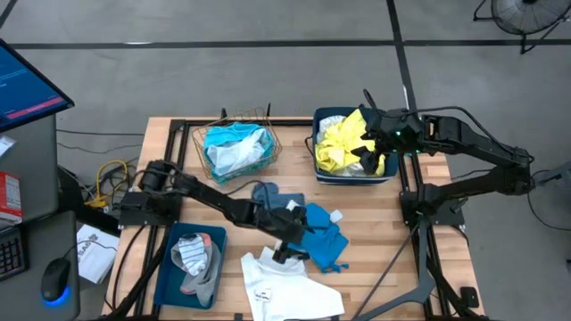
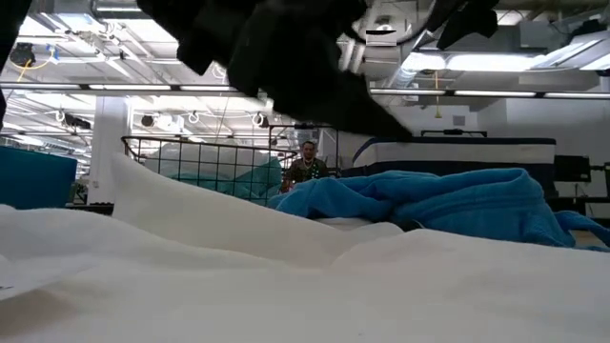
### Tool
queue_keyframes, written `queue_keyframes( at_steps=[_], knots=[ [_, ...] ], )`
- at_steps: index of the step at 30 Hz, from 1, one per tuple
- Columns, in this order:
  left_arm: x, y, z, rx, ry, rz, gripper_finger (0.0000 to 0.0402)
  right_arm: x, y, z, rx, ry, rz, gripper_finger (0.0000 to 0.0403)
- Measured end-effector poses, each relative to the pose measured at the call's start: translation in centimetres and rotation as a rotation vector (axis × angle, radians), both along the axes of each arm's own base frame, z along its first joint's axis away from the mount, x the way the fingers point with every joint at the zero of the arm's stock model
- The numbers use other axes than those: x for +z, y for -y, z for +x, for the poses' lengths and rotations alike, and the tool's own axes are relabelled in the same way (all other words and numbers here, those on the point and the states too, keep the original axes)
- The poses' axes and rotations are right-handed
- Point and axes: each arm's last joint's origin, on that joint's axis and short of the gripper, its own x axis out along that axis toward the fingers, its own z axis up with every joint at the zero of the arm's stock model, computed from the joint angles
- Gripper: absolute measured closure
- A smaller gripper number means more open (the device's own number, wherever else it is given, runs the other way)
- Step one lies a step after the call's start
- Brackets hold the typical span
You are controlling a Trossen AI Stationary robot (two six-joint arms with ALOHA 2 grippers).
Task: Pick & Place Cloths
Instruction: Put the blue shorts into the gold wire basket
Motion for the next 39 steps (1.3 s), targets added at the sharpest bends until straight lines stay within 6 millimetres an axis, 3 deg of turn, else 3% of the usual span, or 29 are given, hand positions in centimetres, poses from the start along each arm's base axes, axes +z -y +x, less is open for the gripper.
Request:
queue_keyframes(
  at_steps=[8, 12, 16, 22, 24, 30, 39],
  knots=[
    [-2.5, 0.1, 0.3, 0.059, -0.043, 0.089, 0.0082, 0.0, -1.0, 0.2, 0.012, 0.022, 0.040, 0.0127],
    [-3.0, -0.1, 0.0, 0.104, -0.085, 0.133, 0.0115, 0.0, -1.6, 0.3, 0.012, 0.038, 0.073, 0.0127],
    [-3.1, -0.3, -0.1, 0.155, -0.103, 0.175, 0.0190, 0.0, -2.4, 0.4, 0.019, 0.051, 0.104, 0.0127],
    [-3.1, -0.9, -0.3, 0.184, -0.139, 0.190, 0.0358, 0.0, -3.7, 0.6, 0.037, 0.069, 0.153, 0.0127],
    [-2.1, -0.9, -0.3, 0.206, -0.114, 0.165, 0.0388, 0.0, -4.1, 0.6, 0.051, 0.071, 0.161, 0.0127],
    [2.4, -1.1, -0.8, 0.285, -0.003, 0.082, 0.0400, 0.2, -4.9, 0.6, 0.074, 0.092, 0.182, 0.0127],
    [11.8, -2.7, -4.2, 0.461, 0.238, 0.075, 0.0401, 1.3, -5.0, -0.5, 0.087, 0.185, 0.170, 0.0127]
  ],
)
